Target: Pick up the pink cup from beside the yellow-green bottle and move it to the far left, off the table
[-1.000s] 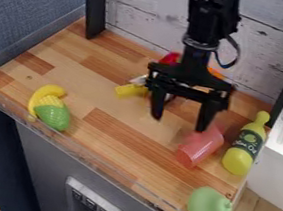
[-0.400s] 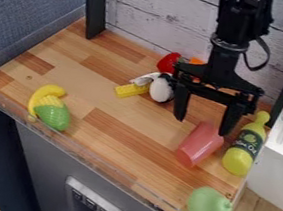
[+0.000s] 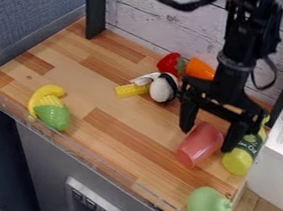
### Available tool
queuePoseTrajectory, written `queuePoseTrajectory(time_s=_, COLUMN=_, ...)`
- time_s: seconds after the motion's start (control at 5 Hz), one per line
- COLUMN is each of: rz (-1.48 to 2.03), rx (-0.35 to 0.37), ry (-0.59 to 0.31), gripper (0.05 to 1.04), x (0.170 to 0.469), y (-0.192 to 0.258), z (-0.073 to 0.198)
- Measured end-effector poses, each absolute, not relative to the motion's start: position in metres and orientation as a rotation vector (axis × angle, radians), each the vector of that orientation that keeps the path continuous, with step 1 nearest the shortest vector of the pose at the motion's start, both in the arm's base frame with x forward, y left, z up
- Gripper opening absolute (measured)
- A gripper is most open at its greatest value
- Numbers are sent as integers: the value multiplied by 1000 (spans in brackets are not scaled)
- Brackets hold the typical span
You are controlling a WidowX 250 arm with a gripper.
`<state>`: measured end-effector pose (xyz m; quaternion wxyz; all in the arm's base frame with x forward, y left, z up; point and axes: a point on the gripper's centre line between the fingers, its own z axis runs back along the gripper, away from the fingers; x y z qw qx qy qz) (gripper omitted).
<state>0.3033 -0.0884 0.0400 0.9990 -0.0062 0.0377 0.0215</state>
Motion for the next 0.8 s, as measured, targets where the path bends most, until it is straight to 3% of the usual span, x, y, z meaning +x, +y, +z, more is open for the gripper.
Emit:
queuePoseTrajectory(time_s=0.6, rz=251, rx=-12, ry=66, gripper=997, x=300, y=-88, z=9)
queuePoseTrajectory(time_s=0.8, rz=309, rx=-9, ry=63, gripper=954, x=305, y=-89, z=7)
